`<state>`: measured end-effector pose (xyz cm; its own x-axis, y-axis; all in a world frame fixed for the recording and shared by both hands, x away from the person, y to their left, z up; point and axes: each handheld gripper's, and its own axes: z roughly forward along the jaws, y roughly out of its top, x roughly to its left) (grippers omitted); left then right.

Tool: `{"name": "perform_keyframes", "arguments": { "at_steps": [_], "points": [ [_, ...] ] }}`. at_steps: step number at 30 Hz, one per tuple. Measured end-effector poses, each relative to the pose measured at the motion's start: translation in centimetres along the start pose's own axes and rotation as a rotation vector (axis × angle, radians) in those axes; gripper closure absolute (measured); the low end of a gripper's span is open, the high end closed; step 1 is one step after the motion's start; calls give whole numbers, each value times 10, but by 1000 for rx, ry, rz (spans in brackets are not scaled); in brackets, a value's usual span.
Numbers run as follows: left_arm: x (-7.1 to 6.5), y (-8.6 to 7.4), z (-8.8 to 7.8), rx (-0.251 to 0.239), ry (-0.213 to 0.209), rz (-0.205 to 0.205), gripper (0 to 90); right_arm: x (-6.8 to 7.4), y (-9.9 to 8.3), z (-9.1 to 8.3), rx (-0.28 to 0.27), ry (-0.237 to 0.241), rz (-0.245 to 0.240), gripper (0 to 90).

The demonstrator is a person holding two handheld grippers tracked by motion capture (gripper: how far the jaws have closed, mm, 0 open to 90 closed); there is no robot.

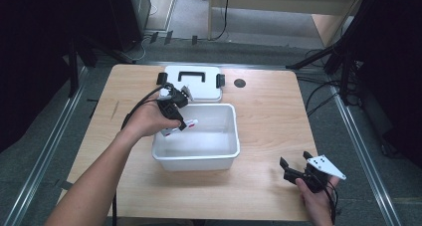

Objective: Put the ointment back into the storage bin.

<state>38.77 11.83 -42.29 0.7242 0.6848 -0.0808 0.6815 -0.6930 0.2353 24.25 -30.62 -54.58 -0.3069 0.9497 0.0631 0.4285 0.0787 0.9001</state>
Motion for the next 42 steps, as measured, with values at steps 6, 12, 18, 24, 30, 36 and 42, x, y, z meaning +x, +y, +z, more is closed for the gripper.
{"name": "perform_keyframes", "arguments": {
  "at_steps": [6,12,18,24,30,36,42],
  "points": [
    [1,-3,9,24,3,9,713,0,0,0,0,0,0,99],
    [0,-5,18,43,5,20,713,0,0,0,1,0,2,99],
    [-2,-5,25,77,17,30,713,0,0,0,2,0,3,99],
    [-4,-5,29,96,28,41,712,0,0,0,1,0,3,99],
    [-6,-6,30,101,38,66,710,-1,0,0,0,2,2,99],
    [-6,-5,31,108,34,67,704,-1,0,0,-1,1,2,99],
    [-8,-5,29,121,38,80,696,-1,0,0,0,2,2,99]
  ]
}}
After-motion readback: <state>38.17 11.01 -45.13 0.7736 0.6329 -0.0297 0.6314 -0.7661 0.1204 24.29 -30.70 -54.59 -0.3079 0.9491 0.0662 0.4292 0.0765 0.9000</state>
